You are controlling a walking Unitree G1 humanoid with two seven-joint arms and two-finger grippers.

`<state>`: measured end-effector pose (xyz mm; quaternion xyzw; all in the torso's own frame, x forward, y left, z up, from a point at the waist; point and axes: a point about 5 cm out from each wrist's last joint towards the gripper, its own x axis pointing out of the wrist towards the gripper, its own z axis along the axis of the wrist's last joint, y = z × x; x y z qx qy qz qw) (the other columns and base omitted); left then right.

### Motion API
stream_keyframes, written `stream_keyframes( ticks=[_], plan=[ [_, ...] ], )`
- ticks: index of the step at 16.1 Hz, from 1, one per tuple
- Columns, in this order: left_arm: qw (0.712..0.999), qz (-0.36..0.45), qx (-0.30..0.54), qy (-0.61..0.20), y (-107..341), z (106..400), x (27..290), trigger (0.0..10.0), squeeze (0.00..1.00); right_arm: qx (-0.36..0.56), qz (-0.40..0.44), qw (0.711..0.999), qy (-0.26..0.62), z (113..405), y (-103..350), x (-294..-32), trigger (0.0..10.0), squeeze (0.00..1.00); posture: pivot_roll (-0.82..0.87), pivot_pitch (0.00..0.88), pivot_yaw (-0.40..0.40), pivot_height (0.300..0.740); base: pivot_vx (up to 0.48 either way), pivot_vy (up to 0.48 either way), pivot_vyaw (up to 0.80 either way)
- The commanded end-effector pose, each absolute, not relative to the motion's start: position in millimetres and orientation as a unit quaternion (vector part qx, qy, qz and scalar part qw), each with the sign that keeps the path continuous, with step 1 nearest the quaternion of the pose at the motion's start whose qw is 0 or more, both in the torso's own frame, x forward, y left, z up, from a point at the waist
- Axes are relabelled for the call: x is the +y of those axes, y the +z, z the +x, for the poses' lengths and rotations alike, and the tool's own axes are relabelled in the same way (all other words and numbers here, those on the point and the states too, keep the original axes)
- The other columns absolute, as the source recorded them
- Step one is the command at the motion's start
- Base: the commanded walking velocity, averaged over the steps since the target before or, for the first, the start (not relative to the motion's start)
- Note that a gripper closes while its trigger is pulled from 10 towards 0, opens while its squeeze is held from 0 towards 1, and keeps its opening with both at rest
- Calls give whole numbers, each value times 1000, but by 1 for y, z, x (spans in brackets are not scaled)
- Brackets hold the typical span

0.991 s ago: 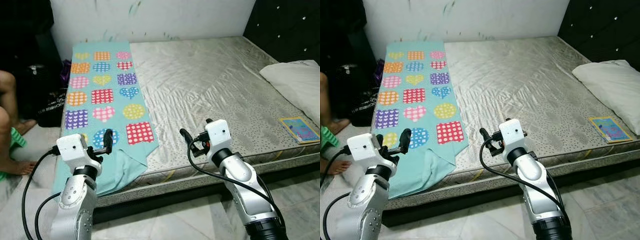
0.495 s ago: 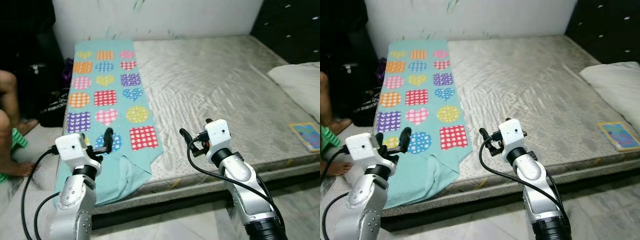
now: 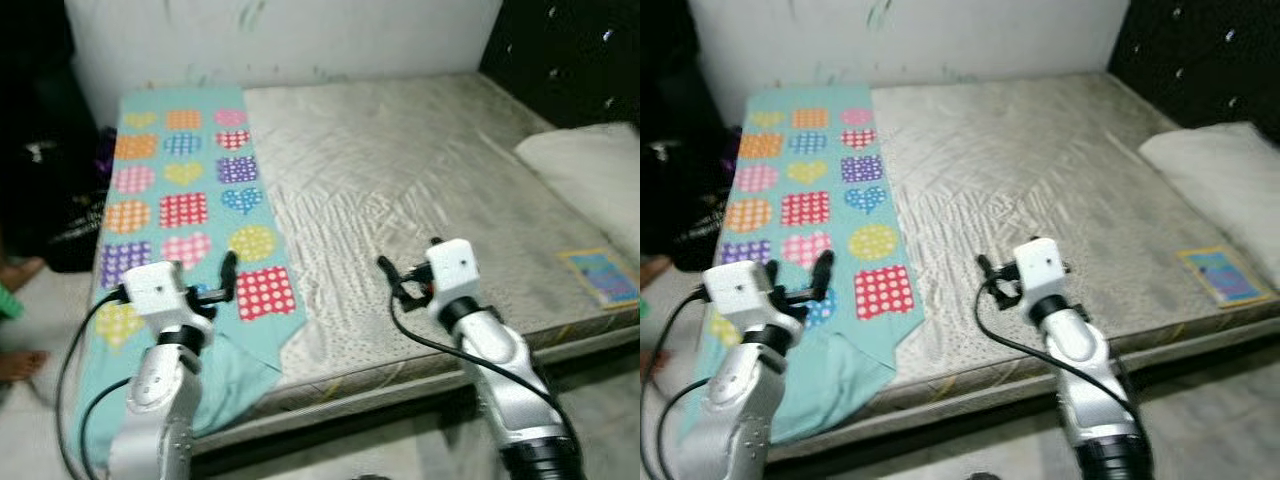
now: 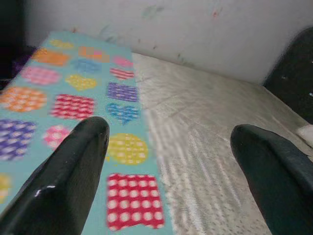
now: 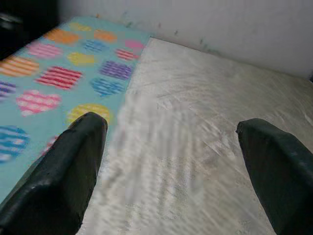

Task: Clean up the room

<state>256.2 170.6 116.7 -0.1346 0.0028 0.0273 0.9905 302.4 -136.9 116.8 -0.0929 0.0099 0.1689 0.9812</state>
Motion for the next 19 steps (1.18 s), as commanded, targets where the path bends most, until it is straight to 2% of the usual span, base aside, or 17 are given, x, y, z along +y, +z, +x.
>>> stream_keyframes(
  ticks=[1,5,9,15,19],
  plan=[
    [991,-129,9,40,115,255,175,10000,0,2,-97,980,175,303,120,-133,10000,0,-126,57,-36,740,0,0,0],
    [991,-127,7,38,116,254,174,10000,0,1,-100,979,176,303,120,-133,10000,0,-126,59,-36,740,0,0,0],
    [991,-127,7,35,116,255,173,10000,0,-1,-107,978,179,303,121,-132,10000,0,-127,58,-36,740,0,-338,0],
    [991,-134,-8,23,119,254,173,10000,0,-1,-105,978,180,304,120,-132,10000,0,-125,53,-37,740,0,0,0],
    [991,-134,-17,11,121,255,171,10000,0,-3,-106,978,180,304,121,-132,10000,0,-127,47,-36,740,412,0,0]
  ],
)
